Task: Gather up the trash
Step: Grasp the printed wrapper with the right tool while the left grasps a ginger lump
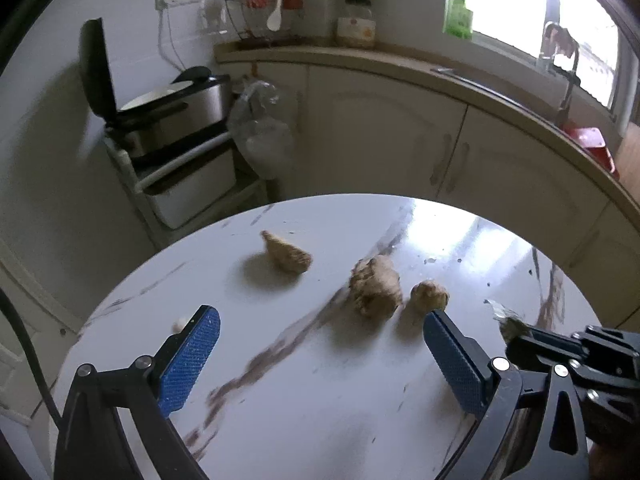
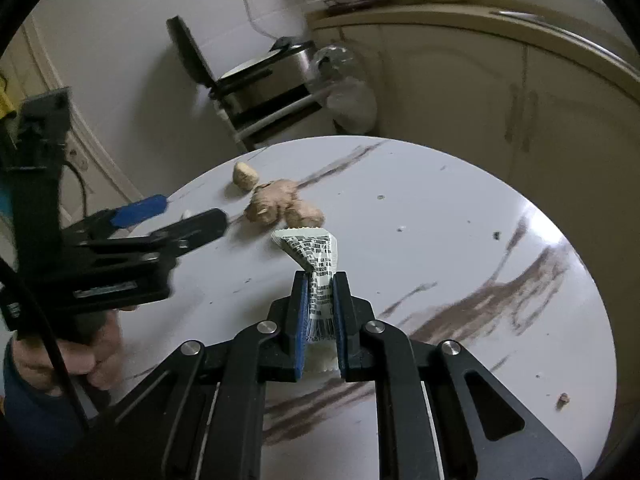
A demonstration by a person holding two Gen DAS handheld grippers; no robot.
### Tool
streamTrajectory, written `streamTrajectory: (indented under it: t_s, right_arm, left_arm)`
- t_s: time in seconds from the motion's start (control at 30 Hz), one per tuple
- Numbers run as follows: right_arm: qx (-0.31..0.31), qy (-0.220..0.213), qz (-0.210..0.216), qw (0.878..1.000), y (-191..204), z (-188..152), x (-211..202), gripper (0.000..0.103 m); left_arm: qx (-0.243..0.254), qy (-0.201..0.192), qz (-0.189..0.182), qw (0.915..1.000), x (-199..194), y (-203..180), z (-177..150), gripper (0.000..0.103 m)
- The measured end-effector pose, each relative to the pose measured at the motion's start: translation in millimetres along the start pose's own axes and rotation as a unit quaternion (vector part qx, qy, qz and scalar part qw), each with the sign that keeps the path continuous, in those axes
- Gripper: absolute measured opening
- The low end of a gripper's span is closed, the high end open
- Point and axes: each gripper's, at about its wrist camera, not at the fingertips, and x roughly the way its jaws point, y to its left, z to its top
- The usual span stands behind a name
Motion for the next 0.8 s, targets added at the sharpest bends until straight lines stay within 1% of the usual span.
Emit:
streamTrajectory:
  t_s: [0.13, 0.17, 0.27, 0.4, 0.5, 0.73, 0.8]
  right_arm:
    - [0.011, -0.003, 0.001, 1.000, -8.6, 0.0, -0.5, 0.012]
    - [0.013, -0.003, 0.001, 1.000, -10.6, 0.0, -0.1, 0.012]
    - [0.020, -0.004, 0.002, 1.000, -16.0, -2.0, -0.8, 0.012]
    - [0.021, -0.006, 0.001, 1.000, -18.6, -2.0, -1.7, 0.012]
    - [0.021, -0.008, 0.001, 1.000, -17.2, -1.8, -2.3, 0.012]
    - [0.017, -0.002, -0.014, 1.000, -15.1, 0.4, 1.4, 0.011]
    - [0.018, -0.003, -0.018, 1.000, -14.4, 1.7, 1.5, 0.011]
  left_arm:
    - [0.008, 0.007, 0.003, 0.9999, 24.8, -10.4, 11.6, 0.098]
    - [0.010, 0.010, 0.003, 0.9999, 29.8, -12.0, 14.1, 0.095]
    - [0.009, 0.006, 0.007, 0.9999, 42.7, -13.0, 23.6, 0.094]
    - [0.004, 0.009, 0.009, 0.9999, 53.9, -10.6, 29.5, 0.084]
    - [0.000, 0.011, 0.002, 0.9999, 57.3, -7.8, 28.6, 0.086]
    - [0.003, 0.002, 0.009, 1.0000, 61.7, -7.4, 29.0, 0.084]
    - [-0.008, 0.003, -0.001, 1.0000, 64.0, -4.5, 28.5, 0.083]
